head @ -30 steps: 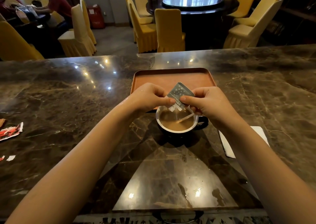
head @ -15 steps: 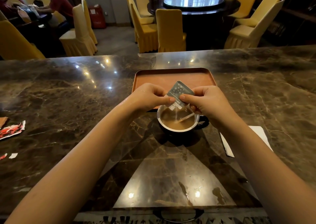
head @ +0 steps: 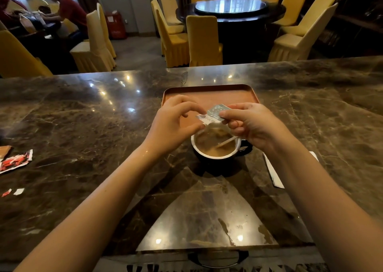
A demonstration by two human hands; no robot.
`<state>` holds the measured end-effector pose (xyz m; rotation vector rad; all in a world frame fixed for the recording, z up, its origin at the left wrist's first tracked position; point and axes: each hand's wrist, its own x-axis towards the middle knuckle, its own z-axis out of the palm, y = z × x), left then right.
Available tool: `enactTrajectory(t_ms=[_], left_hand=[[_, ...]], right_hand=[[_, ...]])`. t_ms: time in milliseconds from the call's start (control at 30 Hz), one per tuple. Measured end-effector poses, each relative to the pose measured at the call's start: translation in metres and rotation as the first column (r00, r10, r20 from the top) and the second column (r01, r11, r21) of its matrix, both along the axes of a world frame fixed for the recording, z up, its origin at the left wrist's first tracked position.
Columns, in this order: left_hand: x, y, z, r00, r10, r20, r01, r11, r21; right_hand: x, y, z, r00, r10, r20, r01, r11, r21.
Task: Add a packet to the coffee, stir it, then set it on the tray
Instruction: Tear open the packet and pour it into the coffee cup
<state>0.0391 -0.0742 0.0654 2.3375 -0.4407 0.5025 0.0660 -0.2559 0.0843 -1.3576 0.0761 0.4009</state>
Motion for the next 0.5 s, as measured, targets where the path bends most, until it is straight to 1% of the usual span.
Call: enactTrajectory(t_ms=[67, 167, 200, 233, 267, 300, 333, 367, 400, 433, 467, 500], left_hand=[[-0.001, -0.003, 0.002, 0.997, 0.028, 0.078, -0.027, 1.0, -0.013], [-0.001, -0.002, 0.006, 0.99, 0.046, 0.13, -0.043, 0.999, -0.027], [-0.001, -0.002, 0.008, 0.99, 0.044, 0.137, -0.039, 0.999, -0.038], [-0.002, 0.0, 0.01, 0.99, 0.046, 0.134, -0.039, 0.998, -0.054], [-0.002, 0.002, 0.011, 0.991, 0.055, 0.123, -0.046, 0.996, -0.072], [-0.003, 0.006, 0.012, 0.992, 0.07, 0.109, -0.06, 0.994, -0.09], [-0.004, 0.01, 0.013, 0.992, 0.091, 0.091, -0.081, 0.991, -0.111], [-0.005, 0.015, 0.013, 0.991, 0.115, 0.064, -0.106, 0.985, -0.138], [-0.006, 0.022, 0.013, 0.991, 0.133, 0.027, -0.127, 0.977, -0.17], [-0.009, 0.029, 0.013, 0.99, 0.143, -0.015, -0.144, 0.969, -0.2], [-0.011, 0.037, 0.011, 0.987, 0.15, -0.055, -0.158, 0.962, -0.221], [-0.014, 0.044, 0.009, 0.983, 0.157, -0.093, -0.175, 0.957, -0.233]], right_hand=[[-0.003, 0.001, 0.002, 1.0, 0.025, -0.005, -0.025, 1.0, 0.017], [-0.008, -0.001, 0.002, 0.998, 0.063, 0.015, -0.063, 0.998, 0.012], [-0.01, -0.003, 0.002, 0.997, 0.064, 0.038, -0.063, 0.998, -0.025], [-0.011, -0.005, 0.002, 0.995, 0.055, 0.087, -0.046, 0.994, -0.102], [-0.012, -0.009, 0.0, 0.985, 0.038, 0.166, -0.001, 0.975, -0.22], [-0.012, -0.013, -0.002, 0.962, 0.018, 0.273, 0.085, 0.929, -0.36], [-0.011, -0.019, -0.006, 0.921, -0.001, 0.39, 0.207, 0.849, -0.486], [-0.009, -0.026, -0.011, 0.871, -0.015, 0.49, 0.333, 0.753, -0.568], [-0.007, -0.034, -0.015, 0.833, -0.028, 0.553, 0.426, 0.669, -0.609], [-0.005, -0.041, -0.02, 0.816, -0.037, 0.577, 0.474, 0.616, -0.63], [-0.004, -0.047, -0.025, 0.822, -0.034, 0.568, 0.475, 0.592, -0.651], [-0.004, -0.051, -0.028, 0.845, -0.021, 0.534, 0.438, 0.6, -0.67]])
